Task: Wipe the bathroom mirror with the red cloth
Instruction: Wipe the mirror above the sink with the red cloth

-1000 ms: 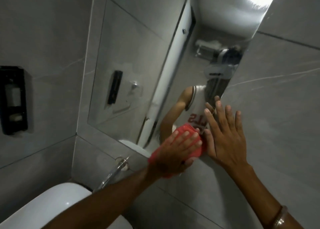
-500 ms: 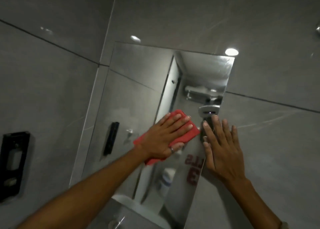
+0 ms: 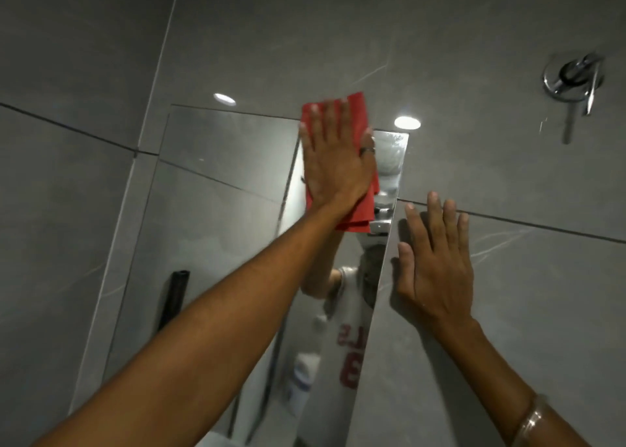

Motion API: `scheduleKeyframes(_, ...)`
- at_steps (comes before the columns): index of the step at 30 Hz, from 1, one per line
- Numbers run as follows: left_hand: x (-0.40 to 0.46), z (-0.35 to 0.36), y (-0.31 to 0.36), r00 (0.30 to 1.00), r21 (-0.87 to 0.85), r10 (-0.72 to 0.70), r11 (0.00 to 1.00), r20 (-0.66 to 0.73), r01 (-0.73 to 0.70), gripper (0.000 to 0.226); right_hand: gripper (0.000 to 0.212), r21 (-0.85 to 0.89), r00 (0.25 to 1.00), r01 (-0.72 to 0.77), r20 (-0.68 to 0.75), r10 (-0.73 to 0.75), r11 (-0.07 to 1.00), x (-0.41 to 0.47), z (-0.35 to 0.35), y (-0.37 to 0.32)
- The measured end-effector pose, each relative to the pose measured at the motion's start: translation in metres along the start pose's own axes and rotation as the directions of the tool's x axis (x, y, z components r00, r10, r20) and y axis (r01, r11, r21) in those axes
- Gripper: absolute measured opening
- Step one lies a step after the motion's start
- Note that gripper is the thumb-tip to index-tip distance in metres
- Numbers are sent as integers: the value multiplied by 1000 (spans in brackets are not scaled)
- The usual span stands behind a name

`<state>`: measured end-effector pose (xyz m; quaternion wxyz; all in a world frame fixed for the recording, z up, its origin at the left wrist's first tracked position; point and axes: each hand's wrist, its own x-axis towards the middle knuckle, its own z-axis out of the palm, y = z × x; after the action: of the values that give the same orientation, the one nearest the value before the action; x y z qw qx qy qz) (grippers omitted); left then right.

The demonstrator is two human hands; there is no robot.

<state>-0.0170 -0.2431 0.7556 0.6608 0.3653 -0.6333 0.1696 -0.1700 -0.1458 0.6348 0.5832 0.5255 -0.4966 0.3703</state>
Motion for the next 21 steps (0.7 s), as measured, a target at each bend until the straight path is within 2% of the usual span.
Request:
scheduleKeyframes(2,-9,8,11,975,-5,222,975,26,-222,75,64,49,999,-42,-3,43,998,-2,-2,0)
scheduleKeyframes(4,-24,14,12,933,-5,353,935,67,-354,77,62,90,998,-64,-16,66,994,-6,-3,-1)
scheduleKeyframes(7,-62,17,-2,907,-7,409,912,101,-411,77,58,148,995,-67,-63,77,987,-21,-5,0)
scheduleKeyframes(10,-119,16,-21,872,-58,471,882,134,-467,74,54,145,995,-2,-95,16,989,-46,-9,6)
scheduleKeyframes(14,-207,17,-52,813,-70,552,833,184,-549,75,52,148,999,5,-38,0,989,-73,-19,13)
scheduleKeyframes(18,-305,14,-83,775,-74,575,813,264,-578,75,52,146,999,-1,38,-5,989,-102,-34,9)
scheduleKeyframes(21,-368,3,-103,727,-113,553,820,406,-561,83,51,161,994,18,99,-34,987,-131,-45,-5)
